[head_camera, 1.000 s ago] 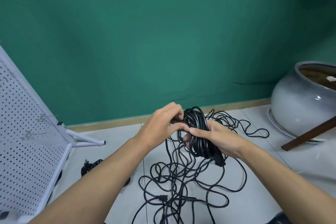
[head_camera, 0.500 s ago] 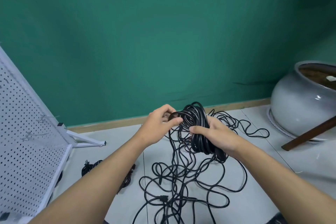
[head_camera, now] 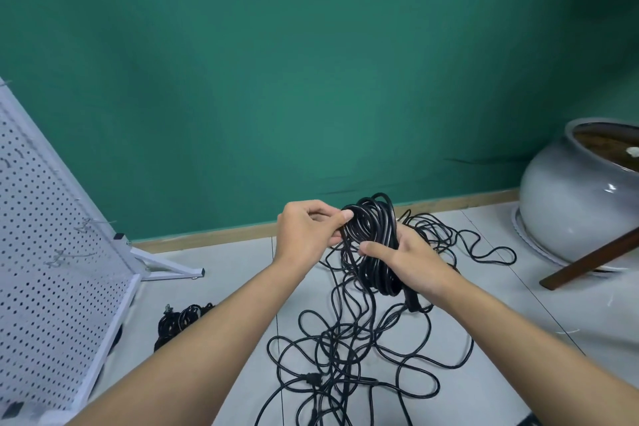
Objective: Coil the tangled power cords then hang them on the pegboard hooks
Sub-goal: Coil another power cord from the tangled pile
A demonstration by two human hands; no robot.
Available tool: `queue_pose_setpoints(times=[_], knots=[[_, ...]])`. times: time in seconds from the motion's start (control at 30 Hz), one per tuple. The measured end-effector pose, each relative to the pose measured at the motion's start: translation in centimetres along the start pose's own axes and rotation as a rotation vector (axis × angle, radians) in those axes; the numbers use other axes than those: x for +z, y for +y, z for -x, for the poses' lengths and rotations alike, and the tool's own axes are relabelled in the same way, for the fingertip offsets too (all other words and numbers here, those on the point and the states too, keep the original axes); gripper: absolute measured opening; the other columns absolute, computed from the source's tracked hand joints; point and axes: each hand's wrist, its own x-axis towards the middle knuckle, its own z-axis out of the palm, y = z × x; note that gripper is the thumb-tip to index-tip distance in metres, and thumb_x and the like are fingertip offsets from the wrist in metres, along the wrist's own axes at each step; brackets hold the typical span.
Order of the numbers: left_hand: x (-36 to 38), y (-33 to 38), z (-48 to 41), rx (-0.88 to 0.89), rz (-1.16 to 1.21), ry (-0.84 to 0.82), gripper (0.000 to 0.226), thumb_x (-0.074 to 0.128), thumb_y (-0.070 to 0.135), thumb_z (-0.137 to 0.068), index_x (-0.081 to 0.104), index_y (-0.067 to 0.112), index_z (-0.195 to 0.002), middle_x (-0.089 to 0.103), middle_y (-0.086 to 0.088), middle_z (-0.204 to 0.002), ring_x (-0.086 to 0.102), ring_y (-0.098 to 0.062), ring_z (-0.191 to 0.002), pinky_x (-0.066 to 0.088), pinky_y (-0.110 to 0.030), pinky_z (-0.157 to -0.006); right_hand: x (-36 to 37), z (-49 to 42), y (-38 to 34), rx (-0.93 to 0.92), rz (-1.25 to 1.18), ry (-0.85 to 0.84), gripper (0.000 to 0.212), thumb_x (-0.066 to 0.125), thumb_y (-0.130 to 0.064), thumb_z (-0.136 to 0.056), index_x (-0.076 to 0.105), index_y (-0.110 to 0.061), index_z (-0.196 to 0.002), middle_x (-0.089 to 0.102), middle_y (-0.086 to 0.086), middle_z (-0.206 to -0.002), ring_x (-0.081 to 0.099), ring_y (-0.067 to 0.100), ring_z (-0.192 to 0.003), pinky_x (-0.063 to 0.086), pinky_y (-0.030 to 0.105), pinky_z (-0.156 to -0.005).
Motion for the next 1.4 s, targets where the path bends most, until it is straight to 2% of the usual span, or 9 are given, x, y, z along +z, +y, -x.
queue_pose_setpoints(times=[0.2,0.47,0.63,0.73,0.87,1.03,1.13,1.27,1.4], knots=[[0.5,-0.4,0.0,-0.097,0.224,-0.005,0.010,0.084,0.011,-0.085,0.076,0.004,-0.086,0.073,-0.009,-0.081,0.072,-0.014,-0.075,0.064,-0.034,-0.072,1.1,-0.3,-0.1,-0.055,0.001,-0.005,0.024,0.067,-0.008,-0.097,0.065,-0.018,-0.120,0.077,-0.002,-0.107,0.072,0.004,-0.095,0.052,0.014,-0.080],[0.6,-0.7,-0.2,-0.106,0.338,-0.149,0.014,0.072,0.005,-0.094,0.071,0.005,-0.108,0.069,-0.019,-0.114,0.074,-0.026,-0.104,0.062,-0.035,-0.086,0.4,-0.7,0.0,-0.039,-0.040,0.061,0.011,0.068,-0.012,-0.095,0.067,-0.010,-0.106,0.075,0.003,-0.092,0.069,0.012,-0.085,0.054,0.033,-0.084],[0.3,-3.8,0.0,-0.053,-0.159,-0.513,0.036,0.049,-0.005,-0.095,0.067,0.019,-0.115,0.070,0.000,-0.116,0.070,-0.009,-0.108,0.057,-0.028,-0.090,-0.1,-1.2,-0.2,-0.018,-0.237,0.166,0.003,0.067,-0.009,-0.096,0.067,-0.010,-0.099,0.074,0.003,-0.087,0.070,0.017,-0.081,0.057,0.037,-0.079],[0.6,-5.6,0.7,0.031,-0.386,-0.736,0.046,0.051,-0.009,-0.090,0.066,0.023,-0.120,0.069,0.006,-0.123,0.064,-0.006,-0.118,0.048,-0.022,-0.107,-0.6,-1.1,-0.4,0.007,-0.334,0.172,0.012,0.066,-0.013,-0.097,0.067,-0.002,-0.102,0.072,0.008,-0.086,0.067,0.023,-0.076,0.056,0.037,-0.066],[1.5,-6.7,1.0,0.013,-0.370,-0.836,0.019,0.060,0.007,-0.101,0.068,0.020,-0.112,0.074,0.006,-0.115,0.067,-0.008,-0.116,0.047,-0.025,-0.109,-1.1,-0.9,-0.7,0.022,-0.398,0.161,0.012,0.063,-0.015,-0.100,0.067,-0.004,-0.099,0.070,0.009,-0.087,0.064,0.025,-0.072,0.052,0.035,-0.060],[0.2,-5.9,-0.2,0.196,-0.633,-0.679,0.012,0.061,0.024,-0.103,0.070,0.021,-0.096,0.071,0.011,-0.082,0.065,-0.005,-0.078,0.051,-0.029,-0.083,-1.7,-1.3,-0.1,-0.015,-0.163,0.271,0.009,0.069,-0.019,-0.095,0.068,-0.011,-0.096,0.076,0.007,-0.090,0.071,0.027,-0.085,0.056,0.043,-0.082],[-0.5,-4.4,-0.7,0.504,-0.798,-0.548,0.013,0.060,0.027,-0.103,0.071,0.019,-0.101,0.064,0.012,-0.095,0.054,-0.003,-0.088,0.047,-0.029,-0.085,-2.1,-1.3,0.4,-0.010,0.068,0.242,0.014,0.071,-0.023,-0.094,0.068,-0.011,-0.099,0.075,0.013,-0.095,0.071,0.021,-0.083,0.055,0.033,-0.079],[-1.0,-2.1,-0.8,0.933,-0.924,-0.397,0.024,0.068,0.039,-0.096,0.064,0.016,-0.098,0.063,0.006,-0.088,0.056,-0.015,-0.079,0.045,-0.031,-0.069,-2.2,-1.1,0.0,-0.018,0.168,0.041,0.004,0.069,-0.021,-0.096,0.066,-0.020,-0.095,0.072,-0.011,-0.077,0.067,0.004,-0.073,0.047,0.016,-0.068],[-1.3,-1.1,-1.1,1.080,-0.966,-0.242,0.052,0.057,0.065,-0.088,0.059,0.013,-0.088,0.054,0.004,-0.076,0.043,-0.014,-0.066,0.040,-0.029,-0.064,-2.2,-0.6,0.2,0.040,0.082,-0.222,0.011,0.071,-0.025,-0.097,0.067,-0.015,-0.101,0.071,-0.006,-0.082,0.066,0.009,-0.077,0.050,0.026,-0.077]])
